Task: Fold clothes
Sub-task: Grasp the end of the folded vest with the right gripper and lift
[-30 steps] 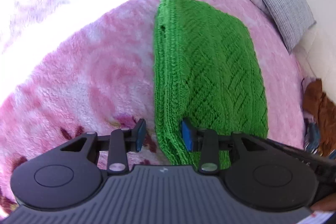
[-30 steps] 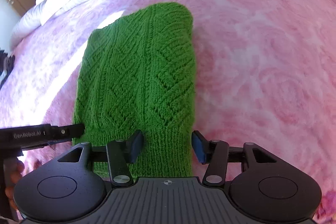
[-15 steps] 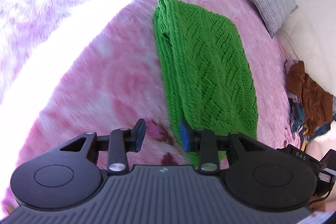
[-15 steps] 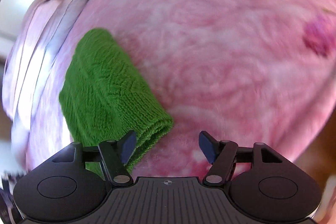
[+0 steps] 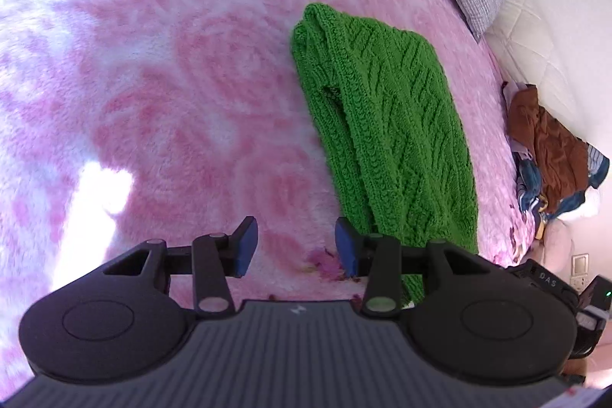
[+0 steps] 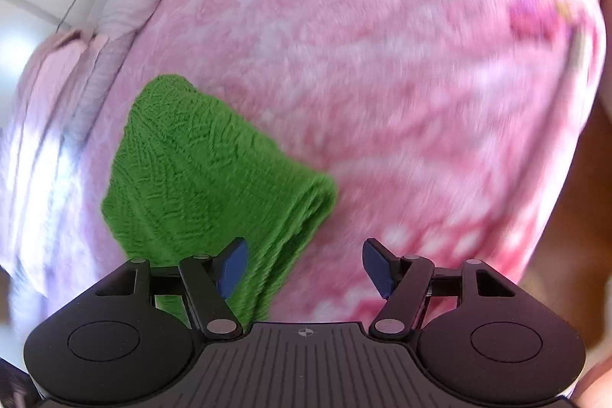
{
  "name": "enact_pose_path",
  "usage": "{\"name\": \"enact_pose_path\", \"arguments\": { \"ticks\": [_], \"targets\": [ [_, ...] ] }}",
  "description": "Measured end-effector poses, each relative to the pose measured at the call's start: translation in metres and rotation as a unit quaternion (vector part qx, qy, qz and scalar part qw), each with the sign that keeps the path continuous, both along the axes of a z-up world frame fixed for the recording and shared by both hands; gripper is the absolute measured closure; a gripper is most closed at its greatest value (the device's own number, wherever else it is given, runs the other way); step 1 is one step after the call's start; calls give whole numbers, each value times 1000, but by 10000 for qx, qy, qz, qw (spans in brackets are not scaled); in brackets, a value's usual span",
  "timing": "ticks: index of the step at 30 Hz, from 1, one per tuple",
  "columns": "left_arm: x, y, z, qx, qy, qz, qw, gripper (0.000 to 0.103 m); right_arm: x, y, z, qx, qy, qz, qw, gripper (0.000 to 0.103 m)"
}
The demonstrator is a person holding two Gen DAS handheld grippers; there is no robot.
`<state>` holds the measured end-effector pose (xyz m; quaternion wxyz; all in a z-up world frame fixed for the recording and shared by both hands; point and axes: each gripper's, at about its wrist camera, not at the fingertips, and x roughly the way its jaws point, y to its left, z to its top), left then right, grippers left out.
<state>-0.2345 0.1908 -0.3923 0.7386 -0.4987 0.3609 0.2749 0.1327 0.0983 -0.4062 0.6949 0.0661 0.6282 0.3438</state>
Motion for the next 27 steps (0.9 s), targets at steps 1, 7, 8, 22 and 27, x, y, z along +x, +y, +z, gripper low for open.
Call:
{"name": "enact_pose_path", "arguments": {
  "ticks": [1,7,8,22,27],
  "targets": [
    [1,3,0,-4,-39,-32,10000,63,-4,-1,-5,89,194,-197,9996,39],
    [10,27,-6,0,-40,-162,9999,61,-19,-8,-40,739,767,-1424,9841,30],
    [11,30,-7,-1,-16,-186,9998,61,-21,-8,-43,874,780,-1615,9799,30],
    [30,65,-11,80,32,-269,9996,61,1,32,-37,1131,158,-898,9894,76],
    [44,90,15,429,-187,-377,9982,62,50,60,25,1150,-1594,725,9778,77]
  ]
}}
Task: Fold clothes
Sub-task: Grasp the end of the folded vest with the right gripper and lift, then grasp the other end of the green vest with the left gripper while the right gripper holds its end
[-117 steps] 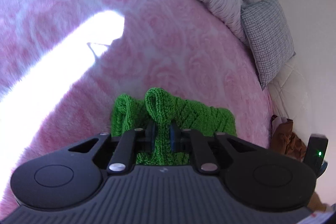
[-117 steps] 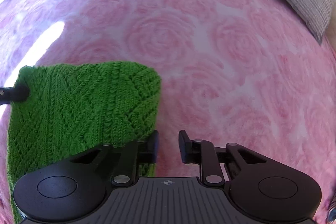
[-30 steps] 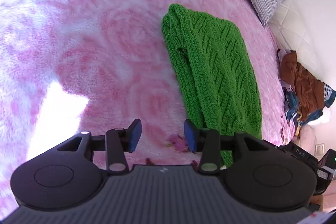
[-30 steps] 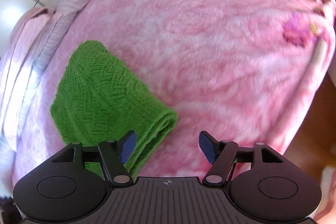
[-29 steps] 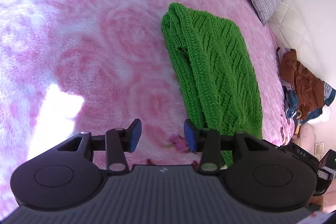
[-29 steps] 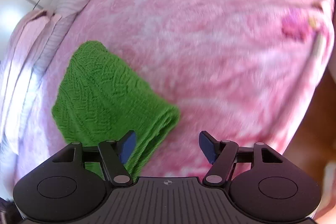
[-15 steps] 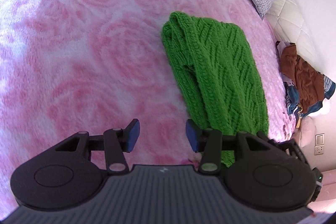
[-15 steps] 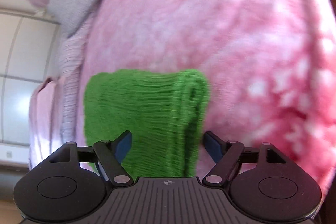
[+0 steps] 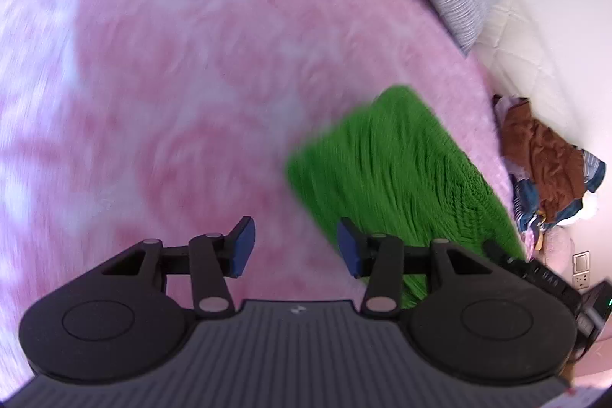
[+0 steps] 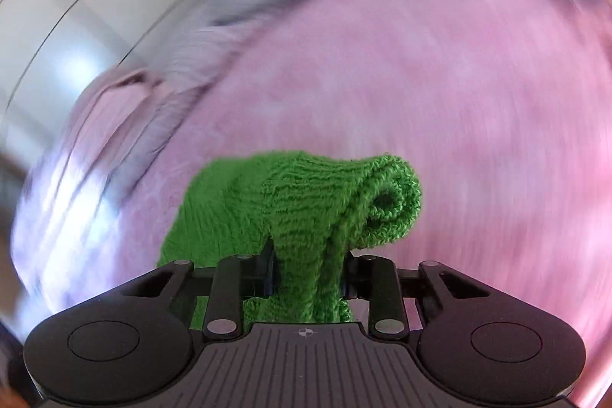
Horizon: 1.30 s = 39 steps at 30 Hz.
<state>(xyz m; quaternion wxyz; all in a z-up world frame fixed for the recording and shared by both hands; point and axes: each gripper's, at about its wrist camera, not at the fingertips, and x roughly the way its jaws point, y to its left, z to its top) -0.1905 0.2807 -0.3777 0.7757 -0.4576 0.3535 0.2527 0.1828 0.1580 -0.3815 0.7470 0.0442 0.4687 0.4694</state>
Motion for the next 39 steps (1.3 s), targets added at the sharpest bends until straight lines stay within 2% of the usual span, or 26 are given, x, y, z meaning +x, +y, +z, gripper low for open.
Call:
{"name": "enact_pose_path", "arguments": {
  "ticks": [2,5,7,9,11,12,13,17,19,21,24,27,29,31,32,34,36,39],
  "targets": [
    [13,13,6,76,-152,-164,9997,61,33,11,13,-139,-532,540,9970,77],
    [51,33,5,220,-203,-593,9978,58,88,27,7,-395,-606,913,9932,76],
    [84,43,-4,194,-261,-925,9952,50,123,33,-15,-637,-42,978,9932,70],
    [117,53,-17,-51,-358,-1180,9924,49,145,39,-35,-940,656,735,9907,64],
    [143,60,-29,-418,-514,-1356,9885,45,152,31,-42,-790,926,556,9910,58],
    [152,62,-35,-604,-635,-1400,9863,38,154,25,-42,-678,1000,423,9918,54],
    [160,64,-41,-785,-717,-1429,9840,36,154,17,-44,-573,1106,269,9919,50],
    [179,69,-70,-1399,-690,-1462,9769,36,162,-14,-58,-216,1673,-242,9854,47],
    [186,69,-84,-1606,-646,-1496,9735,36,166,-18,-67,-50,2012,-354,9789,46],
    [191,69,-90,-1694,-770,-1571,9699,36,174,-15,-76,72,2263,-430,9731,46],
    [202,67,-93,-1675,-825,-1791,9659,39,184,-8,-81,272,2392,-274,9702,46],
    [219,55,-91,-1387,-765,-2131,9641,40,187,10,-86,330,2319,-1,9722,48],
    [220,50,-90,-1222,-756,-2203,9648,44,184,19,-87,305,2191,127,9751,55],
    [216,45,-88,-1096,-788,-2164,9669,59,180,17,-88,318,2184,76,9753,67],
    [214,41,-86,-1020,-825,-2128,9682,62,178,17,-86,326,2177,36,9755,69],
    [207,33,-77,-778,-884,-2083,9710,73,169,15,-76,236,1982,-12,9799,72],
    [199,25,-64,-558,-913,-2018,9736,78,158,15,-60,124,1781,-44,9839,74],
    [180,12,-42,-346,-972,-1885,9766,79,139,16,-32,63,1543,3,9880,74]
  ]
}}
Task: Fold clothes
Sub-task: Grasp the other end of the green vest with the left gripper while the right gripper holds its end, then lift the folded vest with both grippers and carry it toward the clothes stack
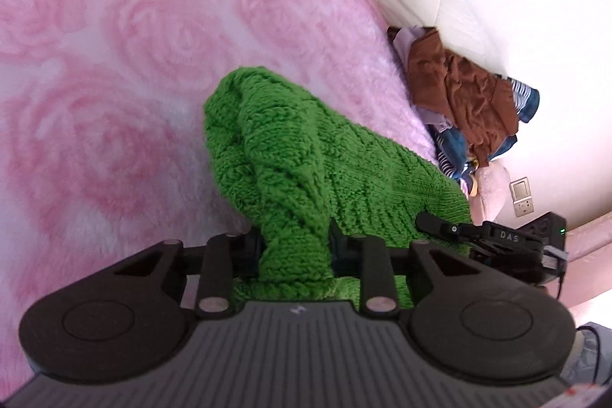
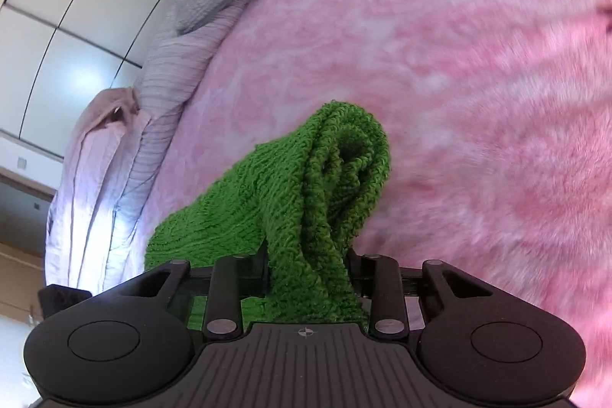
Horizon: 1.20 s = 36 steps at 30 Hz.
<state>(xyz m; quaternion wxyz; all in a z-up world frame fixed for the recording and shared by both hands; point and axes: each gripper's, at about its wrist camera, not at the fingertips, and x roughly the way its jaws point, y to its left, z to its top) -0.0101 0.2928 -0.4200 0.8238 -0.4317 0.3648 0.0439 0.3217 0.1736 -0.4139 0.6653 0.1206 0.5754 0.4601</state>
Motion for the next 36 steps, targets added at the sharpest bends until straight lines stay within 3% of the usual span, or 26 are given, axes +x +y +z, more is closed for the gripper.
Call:
{"name": "enact_pose_path", "arguments": {
  "ticks": [4,8,11,14,18,27,36],
  "targets": [
    [-41,-23,28,170,53,272,9995,79,-33,-1,37,-72,-68,313,9995,74],
    [-108,-47,62,116,270,819,9962,79,-74,-5,65,-92,111,790,9968,74],
    [-160,-70,97,150,564,1389,9886,79,-104,-2,81,-136,410,1169,9922,74],
    [-208,-94,132,251,835,2046,9750,79,-130,10,95,-182,732,1621,9839,74],
    [-260,-128,175,458,975,3020,9472,79,-158,40,120,96,1004,2542,9619,74],
    [-359,-197,261,686,1034,4680,8750,79,-248,92,187,352,900,4307,8973,74],
    [-472,-225,290,812,1020,5869,7991,79,-393,135,210,443,798,5597,8236,74]
  ]
}}
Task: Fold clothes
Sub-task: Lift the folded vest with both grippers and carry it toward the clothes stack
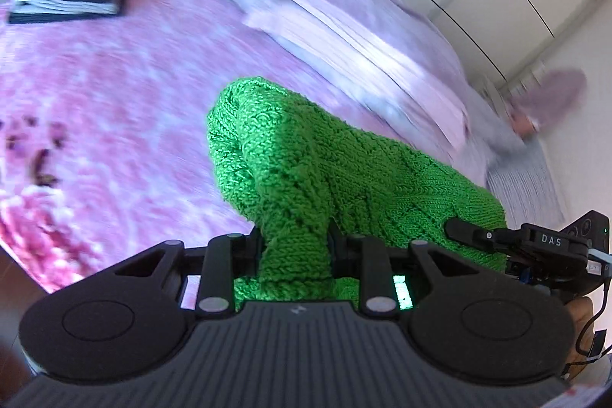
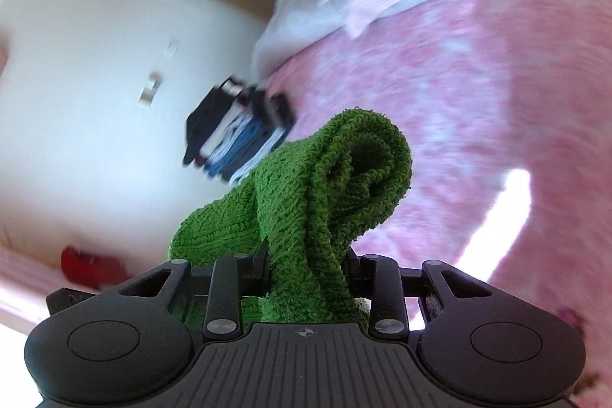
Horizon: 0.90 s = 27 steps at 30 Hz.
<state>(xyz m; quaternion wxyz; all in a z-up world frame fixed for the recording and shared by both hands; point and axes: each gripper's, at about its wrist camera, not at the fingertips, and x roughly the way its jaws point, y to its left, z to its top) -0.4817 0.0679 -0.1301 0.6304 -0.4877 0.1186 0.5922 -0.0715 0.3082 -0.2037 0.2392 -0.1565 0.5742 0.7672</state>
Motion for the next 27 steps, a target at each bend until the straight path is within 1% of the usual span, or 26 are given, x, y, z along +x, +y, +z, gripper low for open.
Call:
{"name": "enact_pose_path", "arguments": {
  "ticks": [3,5,6,7,12,18,22,27],
  "targets": [
    [-39,6,1,57,9,292,9996,79,-53,15,0,45,2,286,9996,74],
    [-65,13,0,79,16,435,9990,79,-93,25,-3,68,-2,427,9991,74],
    [-80,19,-1,79,18,485,9988,79,-107,27,-6,70,-2,475,9988,74],
    [-96,25,-1,85,16,510,9987,79,-123,32,-7,78,-10,516,9986,74],
    [-188,61,1,-7,-64,583,9983,79,-231,65,-8,-66,-116,551,9984,74],
    [-302,115,13,9,-18,649,9979,79,-361,113,-2,-79,-51,608,9981,74],
    [-377,153,27,176,11,814,9965,79,-454,157,10,79,31,784,9969,74],
    [-464,215,47,594,84,1028,9929,79,-567,225,39,536,143,1077,9926,74]
  ]
}}
